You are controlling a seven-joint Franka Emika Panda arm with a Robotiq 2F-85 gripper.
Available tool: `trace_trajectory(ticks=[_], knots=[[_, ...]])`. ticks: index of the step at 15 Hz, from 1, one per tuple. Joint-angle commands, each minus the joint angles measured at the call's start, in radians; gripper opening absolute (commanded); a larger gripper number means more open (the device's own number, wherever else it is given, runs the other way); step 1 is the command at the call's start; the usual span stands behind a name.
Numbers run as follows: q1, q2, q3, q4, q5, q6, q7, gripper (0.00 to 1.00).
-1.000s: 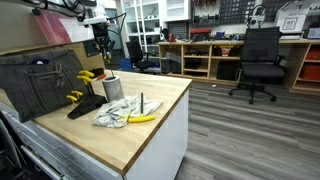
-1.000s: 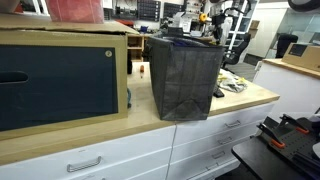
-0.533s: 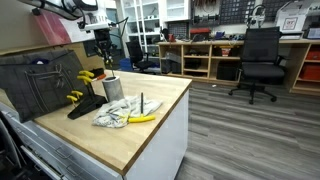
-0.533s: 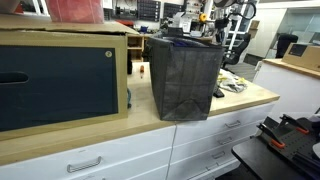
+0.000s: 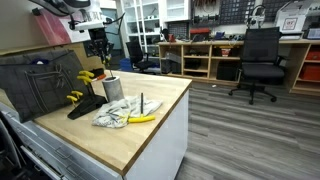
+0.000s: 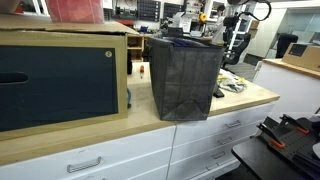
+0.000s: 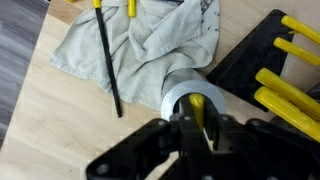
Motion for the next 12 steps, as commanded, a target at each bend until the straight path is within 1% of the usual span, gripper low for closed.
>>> trace_trajectory(ticks=[1, 5, 7, 9, 12], knots=[[-0.034, -0.203, 0.015, -0.243, -0.001, 0.115, -0.037, 0.04], [-0.042, -0.397, 0.0, -0.438, 0.018, 0.17, -0.087, 0.04], [-0.04, -0.495, -0.014, -0.506, 0.02, 0.167, -0.101, 0.04], [-0.036, -0.587, -0.036, -0.541, 0.02, 0.131, -0.099, 0.04], [-0.024, -0.666, -0.072, -0.531, 0.022, 0.048, -0.103, 0.04]])
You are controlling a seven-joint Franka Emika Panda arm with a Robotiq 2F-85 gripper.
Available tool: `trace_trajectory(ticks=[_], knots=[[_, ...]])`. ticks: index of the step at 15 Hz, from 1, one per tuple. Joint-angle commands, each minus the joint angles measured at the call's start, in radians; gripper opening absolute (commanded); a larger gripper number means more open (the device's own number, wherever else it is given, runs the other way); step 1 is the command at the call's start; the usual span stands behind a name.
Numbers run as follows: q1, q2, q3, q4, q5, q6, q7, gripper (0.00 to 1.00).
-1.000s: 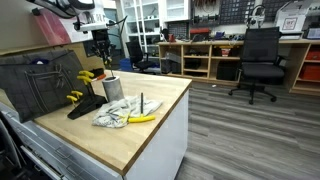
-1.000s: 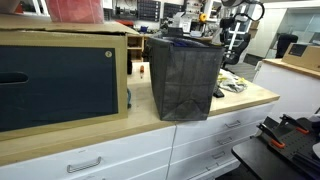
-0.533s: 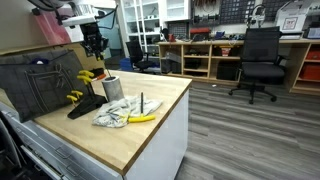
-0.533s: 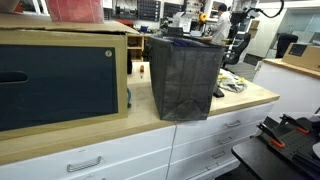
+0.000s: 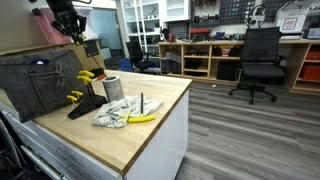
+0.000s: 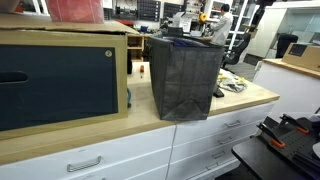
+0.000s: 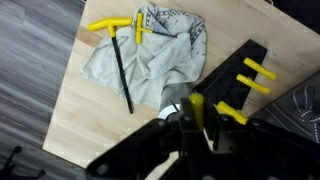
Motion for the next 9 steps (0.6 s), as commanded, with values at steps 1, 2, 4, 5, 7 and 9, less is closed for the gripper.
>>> trace_trajectory(ticks=[1, 2, 4, 5, 7, 9], knots=[[0.011, -0.122, -0.042, -0.026, 0.003, -0.1, -0.015, 0.04], [0.015, -0.13, -0.052, -0.009, 0.006, -0.133, -0.022, 0.04], [0.026, -0.152, -0.062, 0.006, 0.005, -0.182, -0.026, 0.04], [0.036, -0.152, -0.066, 0.016, 0.012, -0.205, -0.048, 0.04], [0.062, -0.126, -0.065, 0.043, 0.024, -0.246, -0.099, 0.04], [0.074, -0.105, -0.071, 0.058, 0.022, -0.271, -0.159, 0.04]])
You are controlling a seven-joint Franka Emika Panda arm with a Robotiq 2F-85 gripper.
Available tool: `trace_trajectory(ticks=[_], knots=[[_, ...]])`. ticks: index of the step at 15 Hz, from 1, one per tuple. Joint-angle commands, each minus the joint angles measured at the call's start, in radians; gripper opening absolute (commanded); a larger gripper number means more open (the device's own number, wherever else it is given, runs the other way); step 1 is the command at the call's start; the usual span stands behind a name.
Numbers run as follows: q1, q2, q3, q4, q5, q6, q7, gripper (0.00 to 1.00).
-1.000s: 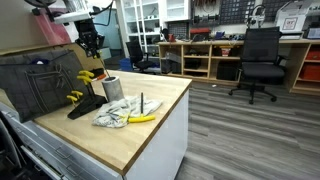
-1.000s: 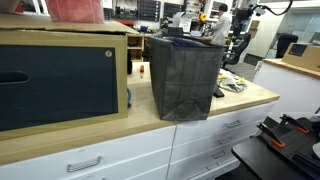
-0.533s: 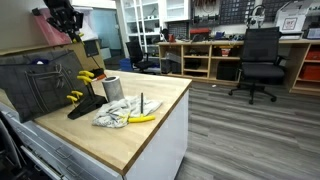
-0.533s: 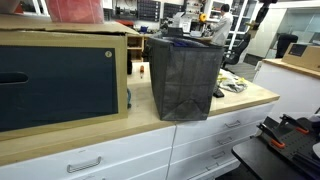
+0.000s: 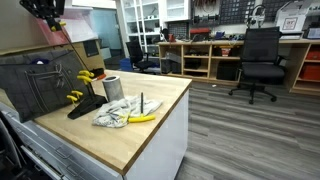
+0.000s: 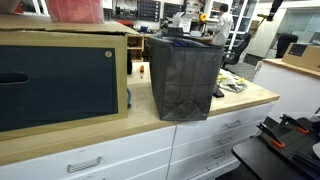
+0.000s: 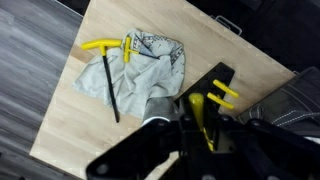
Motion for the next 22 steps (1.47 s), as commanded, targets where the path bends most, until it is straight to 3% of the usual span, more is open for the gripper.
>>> trace_trajectory(ticks=[1, 6, 12, 17, 22], knots=[[0.034, 0.059, -0.02, 0.06, 0.011, -0.064, -0.119, 0.04], [0.023, 0.168, -0.024, 0.16, -0.006, -0.084, -0.277, 0.04], [0.023, 0.365, 0.023, 0.409, -0.066, -0.127, -0.4, 0.04], [0.037, 0.476, 0.093, 0.522, -0.083, -0.209, -0.38, 0.04], [0.054, 0.533, 0.137, 0.529, -0.086, -0.256, -0.334, 0.04]])
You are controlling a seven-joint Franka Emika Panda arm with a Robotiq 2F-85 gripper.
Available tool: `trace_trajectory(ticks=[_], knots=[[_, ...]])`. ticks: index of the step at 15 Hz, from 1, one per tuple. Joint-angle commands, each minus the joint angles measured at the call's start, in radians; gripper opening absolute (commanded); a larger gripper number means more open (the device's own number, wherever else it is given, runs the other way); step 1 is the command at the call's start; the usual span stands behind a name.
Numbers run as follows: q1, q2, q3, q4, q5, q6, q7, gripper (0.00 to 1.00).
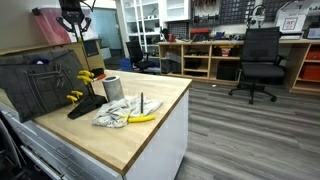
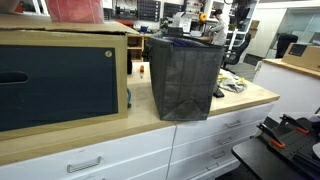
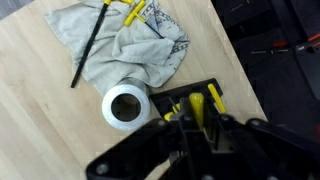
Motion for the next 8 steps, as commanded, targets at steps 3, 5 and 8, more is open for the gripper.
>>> trace_trajectory(ticks=[3, 5, 8], knots=[[-0.001, 0.03, 0.029, 0.005, -0.002, -0.019, 0.02, 0.15], [-0.003, 0.034, 0.029, 0.005, -0.002, -0.019, 0.02, 0.15], [-0.007, 0.034, 0.028, 0.005, -0.001, -0.019, 0.019, 0.15]])
